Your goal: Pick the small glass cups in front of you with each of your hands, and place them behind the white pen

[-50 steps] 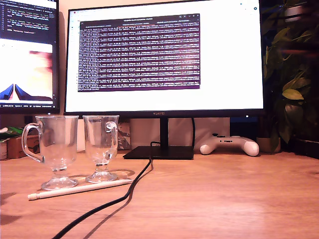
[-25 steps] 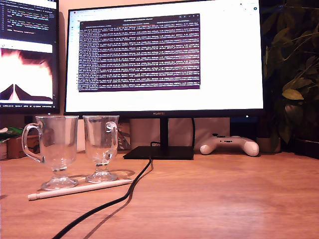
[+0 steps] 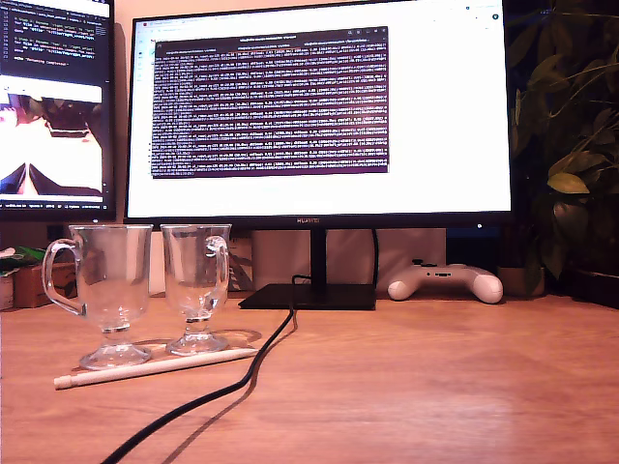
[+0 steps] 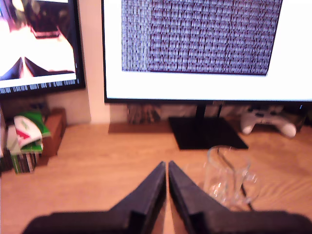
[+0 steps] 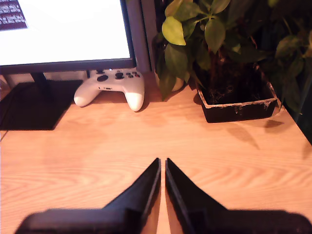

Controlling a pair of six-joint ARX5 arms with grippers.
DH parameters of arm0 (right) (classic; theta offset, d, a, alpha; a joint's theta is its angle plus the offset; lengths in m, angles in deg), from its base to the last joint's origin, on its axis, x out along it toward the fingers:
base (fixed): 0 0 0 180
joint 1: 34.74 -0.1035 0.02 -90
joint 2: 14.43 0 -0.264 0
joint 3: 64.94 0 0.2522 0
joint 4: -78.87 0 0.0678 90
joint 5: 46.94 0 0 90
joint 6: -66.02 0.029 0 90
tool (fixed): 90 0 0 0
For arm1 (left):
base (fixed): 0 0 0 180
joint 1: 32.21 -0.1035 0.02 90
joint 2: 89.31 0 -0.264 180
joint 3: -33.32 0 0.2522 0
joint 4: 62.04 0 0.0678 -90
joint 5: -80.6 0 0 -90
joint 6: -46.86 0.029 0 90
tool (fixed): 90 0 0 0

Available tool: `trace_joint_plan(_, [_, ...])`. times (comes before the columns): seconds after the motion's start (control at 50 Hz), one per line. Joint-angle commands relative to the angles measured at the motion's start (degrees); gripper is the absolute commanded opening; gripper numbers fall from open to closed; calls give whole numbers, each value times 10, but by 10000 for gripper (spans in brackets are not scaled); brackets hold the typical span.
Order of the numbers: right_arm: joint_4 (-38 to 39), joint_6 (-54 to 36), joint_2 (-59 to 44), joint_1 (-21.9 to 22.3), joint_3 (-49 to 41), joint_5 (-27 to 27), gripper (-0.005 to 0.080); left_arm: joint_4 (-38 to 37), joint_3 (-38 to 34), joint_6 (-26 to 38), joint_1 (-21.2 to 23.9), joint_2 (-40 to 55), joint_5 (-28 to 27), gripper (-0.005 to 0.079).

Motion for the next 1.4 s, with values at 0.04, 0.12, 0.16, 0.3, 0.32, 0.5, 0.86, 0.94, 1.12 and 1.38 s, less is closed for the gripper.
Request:
trace_joint_plan(0.04, [21,-9,16,0,-33,0,-10,9,-48,21,2,-24,4,-11])
trace_joint_plan(0.12, [30,-11,28,0,-49,0,-10,5,-68,32,2,-50,37,-11])
trace_joint_plan(0.16, [30,-11,35,0,-56,0,-10,7,-76,37,2,-59,51,-11])
trace_joint_plan(0.3, [36,-14,57,0,-80,1,-10,4,-94,41,2,-57,87,-11])
trace_joint_plan(0.32, [36,-16,61,0,-83,1,-10,3,-96,41,2,-57,94,-11])
trace_joint_plan(0.5, [30,-24,89,1,-98,2,-10,-7,-110,51,5,-57,128,-11])
trace_joint_plan(0.86, [11,-28,124,0,-109,-1,-10,-20,-132,41,13,-57,139,-11])
trace_joint_plan(0.94, [5,-29,141,0,-121,-7,-10,-37,-132,35,13,-57,151,-11])
trace_joint_plan(1.12, [-27,-51,195,-1,-141,-63,-10,-56,-132,21,13,-57,157,-11])
trace_joint_plan(1.38, [-98,-72,282,-9,-146,-63,-10,-56,-132,18,13,-57,158,-11])
